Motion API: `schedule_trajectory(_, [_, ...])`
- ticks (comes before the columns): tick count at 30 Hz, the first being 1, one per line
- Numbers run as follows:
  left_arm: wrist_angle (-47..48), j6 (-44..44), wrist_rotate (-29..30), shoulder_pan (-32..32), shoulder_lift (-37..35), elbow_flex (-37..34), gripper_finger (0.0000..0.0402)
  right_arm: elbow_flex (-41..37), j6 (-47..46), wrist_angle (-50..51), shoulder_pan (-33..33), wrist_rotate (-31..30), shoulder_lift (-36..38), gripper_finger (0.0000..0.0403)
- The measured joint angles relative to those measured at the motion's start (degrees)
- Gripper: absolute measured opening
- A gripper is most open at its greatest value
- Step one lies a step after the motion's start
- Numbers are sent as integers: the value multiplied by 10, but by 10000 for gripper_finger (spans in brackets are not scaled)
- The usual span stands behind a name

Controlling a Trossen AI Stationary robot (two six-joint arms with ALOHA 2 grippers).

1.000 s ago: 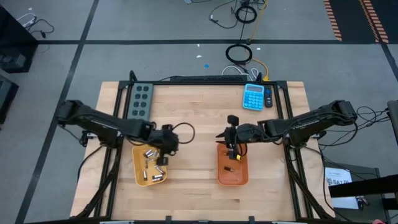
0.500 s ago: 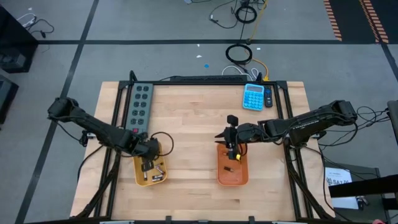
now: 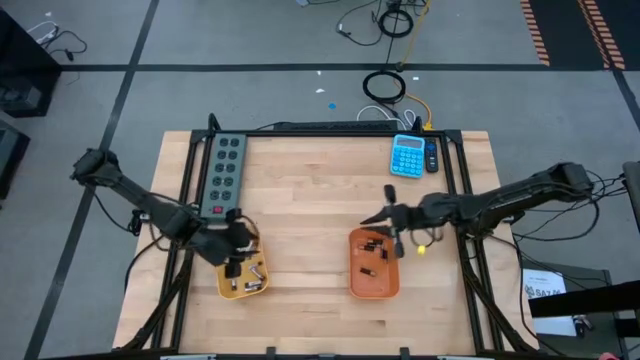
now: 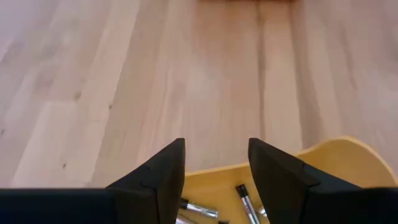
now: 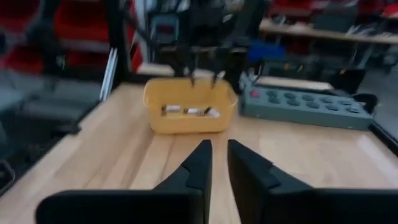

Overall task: Sort batteries
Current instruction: Return to Home Position

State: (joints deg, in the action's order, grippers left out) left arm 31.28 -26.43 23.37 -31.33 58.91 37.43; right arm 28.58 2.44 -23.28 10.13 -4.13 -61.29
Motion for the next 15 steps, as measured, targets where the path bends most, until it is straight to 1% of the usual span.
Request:
schedule_trajectory(3, [-14,3,27,-24,-43,-34,185,-95,-44,-111,-30,-12,54,22])
schedule_trajectory(5, [-23,4,47,-36,-76,-61,186,-152,-65,-161,-46,-20,87,11])
schedule_trajectory(8, [-28,9,68,-43,-126,-98,186,-207,-87,-223,-57,-17,125,2])
schedule_trajectory(11, [-39,39,97,-43,-169,-126,186,-246,-91,-212,-67,-19,164,5])
schedule_trajectory(13, [-61,70,133,-43,-196,-148,186,-276,-87,-199,-80,-19,186,8])
schedule_trajectory(15, [-86,105,162,-41,-224,-170,186,-278,-89,-162,-96,-21,197,9])
